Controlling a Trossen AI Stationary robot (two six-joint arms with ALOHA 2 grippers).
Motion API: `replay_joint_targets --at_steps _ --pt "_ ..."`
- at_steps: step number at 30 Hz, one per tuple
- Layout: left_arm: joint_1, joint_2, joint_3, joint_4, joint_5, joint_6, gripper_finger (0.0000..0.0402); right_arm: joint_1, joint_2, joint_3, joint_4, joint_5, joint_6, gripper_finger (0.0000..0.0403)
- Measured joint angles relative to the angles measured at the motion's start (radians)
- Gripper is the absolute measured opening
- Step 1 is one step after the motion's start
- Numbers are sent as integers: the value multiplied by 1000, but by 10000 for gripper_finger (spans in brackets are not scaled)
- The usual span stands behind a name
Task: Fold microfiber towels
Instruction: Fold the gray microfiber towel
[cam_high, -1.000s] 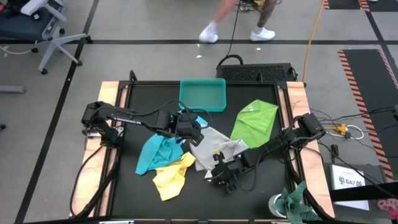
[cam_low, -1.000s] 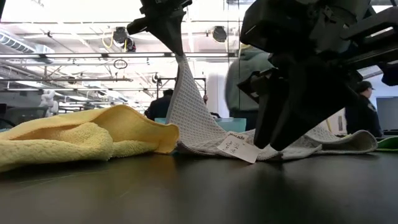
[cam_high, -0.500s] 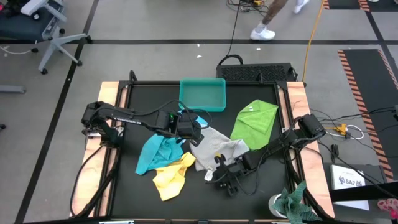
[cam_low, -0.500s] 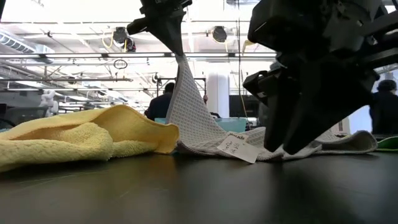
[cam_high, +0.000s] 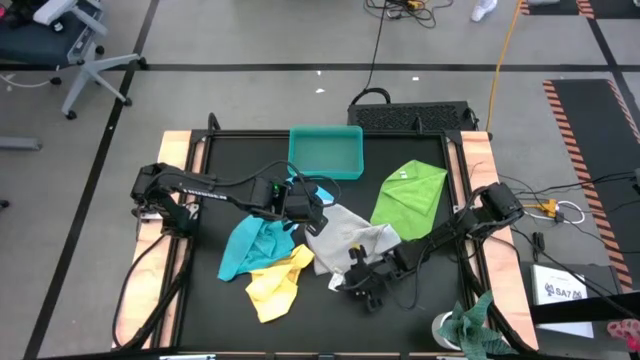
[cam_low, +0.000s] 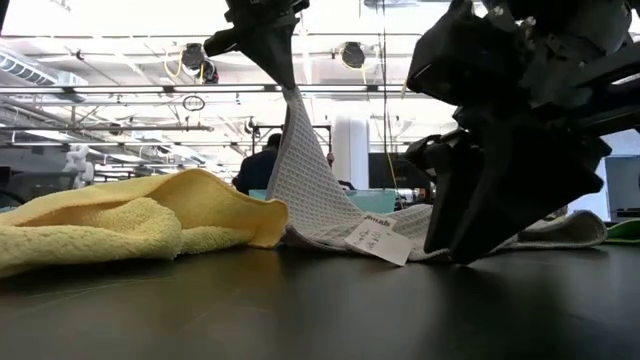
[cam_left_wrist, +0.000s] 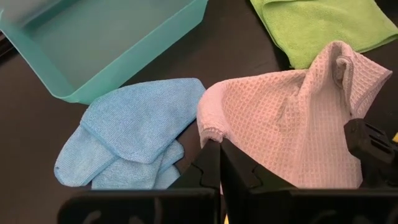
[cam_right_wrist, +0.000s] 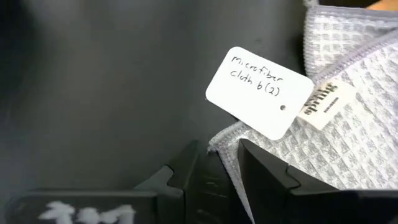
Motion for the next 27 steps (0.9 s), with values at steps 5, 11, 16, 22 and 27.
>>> replay_joint_targets --at_steps 5,11,16,22,27 --pt "0 0 0 0 1 -1 0 -1 0 -10 11 32 35 40" --pt "0 0 0 0 5 -1 0 -2 -14 -10 14 -2 95 3" --pt "0 0 0 -1 6 4 0 -2 -160 0 -63 -20 144 1" --pt "-4 0 0 -3 7 8 0 -39 -441 2 -163 66 129 1" --pt "-12 0 0 -3 7 9 0 -95 -635 3 -312 181 87 1"
